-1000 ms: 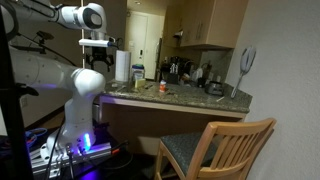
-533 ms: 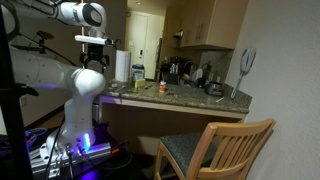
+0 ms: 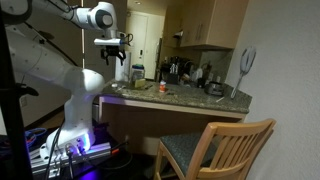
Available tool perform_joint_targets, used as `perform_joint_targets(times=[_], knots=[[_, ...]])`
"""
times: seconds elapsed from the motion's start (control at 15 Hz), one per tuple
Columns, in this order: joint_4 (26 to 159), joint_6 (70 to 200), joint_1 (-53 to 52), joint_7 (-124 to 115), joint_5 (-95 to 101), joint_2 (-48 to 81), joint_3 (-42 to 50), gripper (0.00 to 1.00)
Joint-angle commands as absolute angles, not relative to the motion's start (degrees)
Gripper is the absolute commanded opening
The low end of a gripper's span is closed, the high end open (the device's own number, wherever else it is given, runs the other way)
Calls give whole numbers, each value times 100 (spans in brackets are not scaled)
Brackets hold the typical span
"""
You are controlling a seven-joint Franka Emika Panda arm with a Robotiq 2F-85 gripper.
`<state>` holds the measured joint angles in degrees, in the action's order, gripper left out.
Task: Move the white spoon to the right side of the countertop
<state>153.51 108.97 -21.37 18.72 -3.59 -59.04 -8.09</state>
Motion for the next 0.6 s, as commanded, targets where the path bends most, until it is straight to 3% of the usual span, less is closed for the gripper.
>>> perform_joint_targets(times=[0.0,0.27,0.53], knots=[[15201,11041,-2099,1846,-262,-5570,-770,100],[14831,11095,-1910,1838,-155,-4845,-732,100],[15665,11705,-1956,1406,-26,-4630,-1068,100]])
